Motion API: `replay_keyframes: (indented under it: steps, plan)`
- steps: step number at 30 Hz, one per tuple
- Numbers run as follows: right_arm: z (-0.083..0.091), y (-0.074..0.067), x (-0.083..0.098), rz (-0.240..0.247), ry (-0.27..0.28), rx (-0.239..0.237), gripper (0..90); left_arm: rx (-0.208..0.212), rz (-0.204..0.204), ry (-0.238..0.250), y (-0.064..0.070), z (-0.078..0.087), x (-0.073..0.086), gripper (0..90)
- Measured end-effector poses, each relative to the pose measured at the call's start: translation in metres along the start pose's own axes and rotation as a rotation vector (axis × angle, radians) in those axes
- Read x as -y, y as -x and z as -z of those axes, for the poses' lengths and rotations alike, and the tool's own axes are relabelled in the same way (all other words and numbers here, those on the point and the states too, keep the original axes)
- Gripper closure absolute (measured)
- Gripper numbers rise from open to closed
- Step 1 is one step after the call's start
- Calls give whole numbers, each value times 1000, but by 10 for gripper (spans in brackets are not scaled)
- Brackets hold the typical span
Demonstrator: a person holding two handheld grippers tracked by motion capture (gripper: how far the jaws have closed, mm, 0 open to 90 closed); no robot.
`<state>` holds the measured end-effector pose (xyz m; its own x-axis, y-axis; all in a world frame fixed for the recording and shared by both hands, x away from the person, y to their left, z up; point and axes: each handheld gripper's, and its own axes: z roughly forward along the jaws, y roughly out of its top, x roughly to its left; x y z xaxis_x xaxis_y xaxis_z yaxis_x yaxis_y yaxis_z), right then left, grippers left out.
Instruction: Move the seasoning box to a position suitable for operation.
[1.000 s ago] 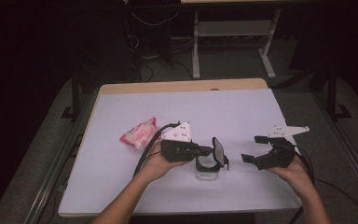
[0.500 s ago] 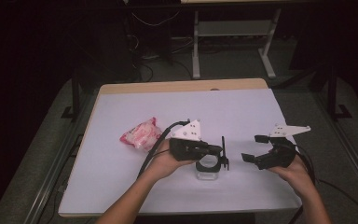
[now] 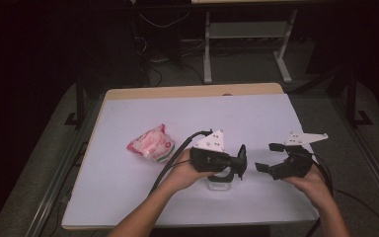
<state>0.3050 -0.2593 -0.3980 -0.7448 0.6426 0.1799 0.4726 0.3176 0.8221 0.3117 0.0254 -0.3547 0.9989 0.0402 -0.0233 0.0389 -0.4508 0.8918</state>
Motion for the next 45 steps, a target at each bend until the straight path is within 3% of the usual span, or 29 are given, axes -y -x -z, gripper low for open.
replay_keyframes:
  steps: [6,11,17,19,27,34,45]
  plan:
    - [-2,0,1,0,-7,1,27,0,14,-2,0,-5,1,898]
    - [-1,-1,1,-2,-3,-2,27,-10,15,3,0,3,0,898]
    - [-1,-2,3,-4,-19,-12,27,-58,38,-3,-1,24,3,899]
    - [-2,-3,3,3,-37,-11,27,-74,63,3,0,39,11,898]
    - [-6,-6,4,3,-56,-20,28,-118,129,7,3,67,33,897]
    - [-12,-9,8,12,-87,-38,28,-148,172,0,8,88,51,793]
    - [-16,-14,10,33,-113,-93,168,-175,214,-23,26,107,78,553]
